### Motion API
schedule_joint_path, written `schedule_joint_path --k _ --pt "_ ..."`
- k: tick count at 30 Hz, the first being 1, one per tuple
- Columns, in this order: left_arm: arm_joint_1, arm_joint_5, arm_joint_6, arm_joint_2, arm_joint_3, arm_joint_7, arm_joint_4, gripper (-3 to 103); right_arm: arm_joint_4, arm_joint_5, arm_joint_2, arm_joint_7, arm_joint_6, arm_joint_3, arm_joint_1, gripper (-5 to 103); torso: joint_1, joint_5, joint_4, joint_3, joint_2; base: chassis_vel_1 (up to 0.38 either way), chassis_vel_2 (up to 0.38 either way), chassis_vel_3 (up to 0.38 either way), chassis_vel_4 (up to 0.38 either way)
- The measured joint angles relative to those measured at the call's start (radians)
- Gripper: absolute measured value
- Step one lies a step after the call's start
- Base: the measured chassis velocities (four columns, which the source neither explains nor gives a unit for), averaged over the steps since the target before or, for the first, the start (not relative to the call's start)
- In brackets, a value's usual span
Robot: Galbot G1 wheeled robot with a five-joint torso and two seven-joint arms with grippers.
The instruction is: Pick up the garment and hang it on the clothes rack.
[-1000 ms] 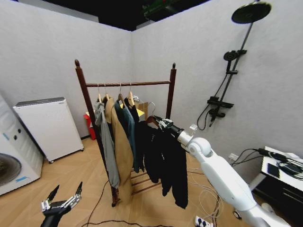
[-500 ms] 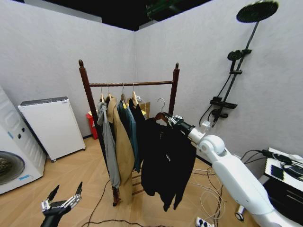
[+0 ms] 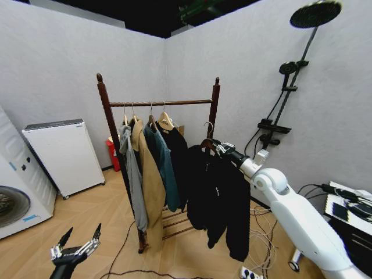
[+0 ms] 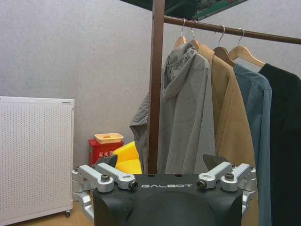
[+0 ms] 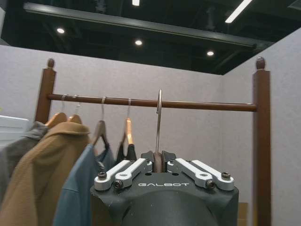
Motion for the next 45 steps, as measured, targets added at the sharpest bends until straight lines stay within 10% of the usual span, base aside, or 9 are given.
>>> schedule_joint_path --k 45 --pt "0.0 0.0 0.0 0.0 0.0 0.0 0.0 100 -0.17 -0.05 0.1 0.039 -0.029 -0.121 0.21 8 0.0 -0.0004 0.0001 0.0 0.0 -0.004 0.003 0.005 -0.005"
